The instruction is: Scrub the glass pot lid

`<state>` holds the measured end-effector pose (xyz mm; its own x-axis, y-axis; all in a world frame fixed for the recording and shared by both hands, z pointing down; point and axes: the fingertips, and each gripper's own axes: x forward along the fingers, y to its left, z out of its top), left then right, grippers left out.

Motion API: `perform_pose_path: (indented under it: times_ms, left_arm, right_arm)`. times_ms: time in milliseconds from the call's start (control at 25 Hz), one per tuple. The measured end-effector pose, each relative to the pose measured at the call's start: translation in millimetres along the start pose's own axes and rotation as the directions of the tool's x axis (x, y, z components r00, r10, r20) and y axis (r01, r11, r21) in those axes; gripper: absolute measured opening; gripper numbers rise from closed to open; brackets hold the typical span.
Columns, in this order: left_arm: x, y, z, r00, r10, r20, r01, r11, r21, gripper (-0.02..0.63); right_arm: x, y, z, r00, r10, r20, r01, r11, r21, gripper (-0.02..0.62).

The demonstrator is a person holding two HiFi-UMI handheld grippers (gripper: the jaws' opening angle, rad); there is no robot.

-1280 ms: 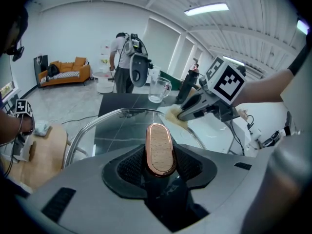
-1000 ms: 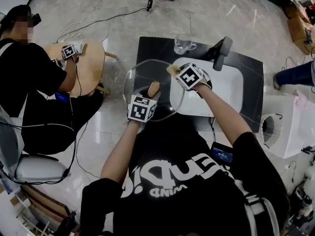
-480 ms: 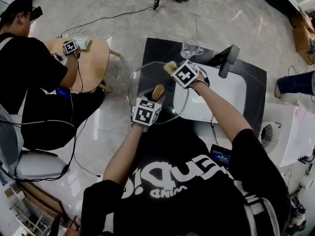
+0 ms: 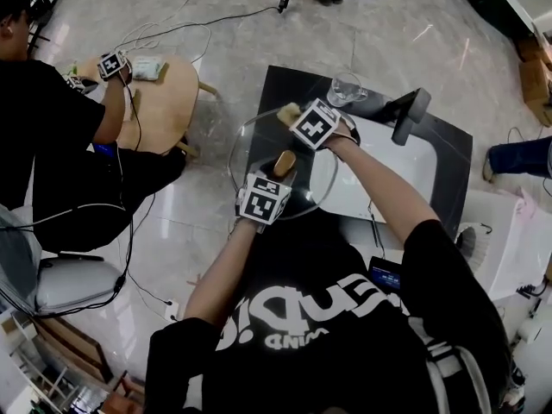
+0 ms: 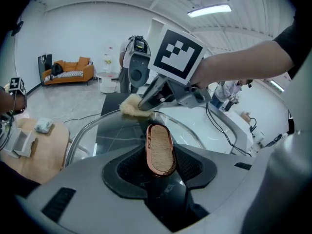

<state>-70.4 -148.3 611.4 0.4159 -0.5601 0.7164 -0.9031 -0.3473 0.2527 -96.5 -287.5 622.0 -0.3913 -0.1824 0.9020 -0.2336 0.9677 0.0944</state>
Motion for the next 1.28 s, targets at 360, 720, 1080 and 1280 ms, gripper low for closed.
perform_pose_path:
  times_ms: [360,720,1080,1280]
  left_arm:
    - [-1,0,-2,1.000,0.023,0.013,-0.022,1.000,-0.022,0.184]
    - [-1,1,-2,0.999,0.038,0.020,-0.038,0.999,-0.031,0.184]
    - [1,2,-4,0.998,0.047,0.031,-0.046,0.998,-0.034,0.184]
    - [1,3,-4,0.997,0.055,0.045,-0.054,0.998,-0.037,0.184]
  right_arm:
    - [11,14,27,0.998,0.057,-0.006,-0.058,0.992,-0.112,0.046]
    - [22,38,58,0.993,0.117,0.008,-0.113,0.969,-0.220,0.046]
    - [30,81,85,0.983,0.181,0.018,-0.165,0.928,-0.333,0.046]
    - [32,90,92,0.980,0.197,0.022,-0.178,0.922,-0.345,0.046]
